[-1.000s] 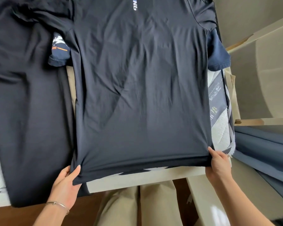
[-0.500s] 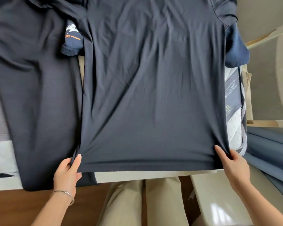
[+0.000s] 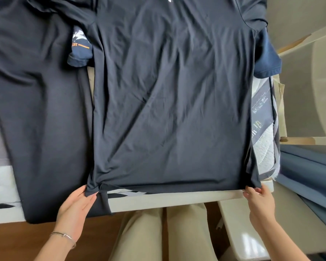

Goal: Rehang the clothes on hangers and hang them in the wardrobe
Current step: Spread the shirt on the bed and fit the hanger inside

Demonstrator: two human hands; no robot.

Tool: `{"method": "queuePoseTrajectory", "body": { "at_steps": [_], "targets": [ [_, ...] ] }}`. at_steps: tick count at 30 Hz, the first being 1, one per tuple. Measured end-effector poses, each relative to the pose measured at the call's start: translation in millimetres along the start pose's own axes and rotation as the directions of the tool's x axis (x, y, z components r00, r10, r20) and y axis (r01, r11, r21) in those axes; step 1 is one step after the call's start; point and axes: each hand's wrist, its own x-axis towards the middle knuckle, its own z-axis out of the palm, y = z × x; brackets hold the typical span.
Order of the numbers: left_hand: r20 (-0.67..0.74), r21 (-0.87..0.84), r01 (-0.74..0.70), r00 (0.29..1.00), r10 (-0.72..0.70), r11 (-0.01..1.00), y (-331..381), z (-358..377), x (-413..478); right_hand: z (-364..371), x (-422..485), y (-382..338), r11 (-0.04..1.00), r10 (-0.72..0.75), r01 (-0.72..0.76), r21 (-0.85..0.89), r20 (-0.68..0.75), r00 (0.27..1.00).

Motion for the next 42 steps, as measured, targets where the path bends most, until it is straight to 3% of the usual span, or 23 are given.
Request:
{"method": "queuePoseTrajectory", "body": {
  "at_steps": [5, 8, 11, 17, 20, 22, 24, 29, 32, 35, 37, 40, 42],
  "targets": [
    [-0.120, 0.096, -0.056, 0.991, 0.067, 0.994, 3.3, 10.6, 1.2, -0.5, -8.0, -4.4, 0.954, 0.103, -0.120, 0.275, 0.073, 0.992],
    [-0.160, 0.218, -0.068, 0.982, 0.105, 0.973, 1.9, 10.3, 4.3, 0.6, -8.9, -9.9, 0.923, 0.120, -0.142, 0.357, 0.083, 0.989],
    [-0.171, 0.232, -0.058, 0.980, 0.099, 0.971, 2.1, 9.2, 4.5, 3.1, -8.6, -15.3, 0.864, 0.139, -0.160, 0.478, 0.080, 0.987],
    [-0.232, -0.047, -0.030, 0.972, 0.018, 0.998, 11.1, 16.2, -5.6, 9.9, -3.9, -28.0, 0.699, 0.204, -0.222, 0.680, 0.108, 0.973],
    [-0.200, -0.278, 0.060, 0.973, -0.119, 0.959, 16.4, 14.4, -4.5, 8.2, 4.4, -26.7, 0.605, 0.276, -0.286, 0.743, 0.142, 0.951],
    [-0.205, -0.232, 0.071, 0.971, -0.120, 0.970, 18.9, 16.2, -4.0, 6.2, 9.5, -25.2, 0.580, 0.319, -0.310, 0.754, 0.140, 0.937],
    [-0.214, -0.096, 0.070, 0.973, -0.089, 0.993, 16.2, 18.9, -3.1, 3.8, 13.9, -22.1, 0.586, 0.333, -0.297, 0.754, 0.110, 0.936],
    [-0.210, -0.097, 0.094, 0.971, -0.113, 0.991, 9.0, 15.0, -2.0, -5.8, 14.8, -18.8, 0.653, 0.363, -0.266, 0.709, 0.014, 0.932],
    [-0.204, -0.011, 0.103, 0.974, -0.103, 0.995, 2.4, 9.5, -3.3, -10.3, 12.4, -21.4, 0.719, 0.429, -0.289, 0.632, -0.078, 0.900],
    [-0.255, 0.218, 0.106, 0.966, -0.048, 0.970, -0.9, 10.0, -1.1, -6.6, 15.7, -20.4, 0.771, 0.404, -0.263, 0.580, -0.126, 0.906],
    [-0.300, 0.454, 0.106, 0.953, 0.040, 0.885, 1.9, 12.3, 1.6, 0.1, 14.9, -20.2, 0.804, 0.378, -0.213, 0.555, -0.201, 0.904],
    [-0.369, 0.654, 0.101, 0.908, 0.200, 0.750, 15.1, 19.3, 9.2, 10.0, 13.3, -29.6, 0.933, 0.289, -0.126, 0.336, -0.496, 0.819],
    [-0.377, 0.706, 0.019, 0.857, 0.353, 0.708, 32.6, 34.9, 11.3, 23.2, 6.8, -45.3, 0.997, 0.029, 0.012, 0.076, -0.523, 0.852]
  ]
}}
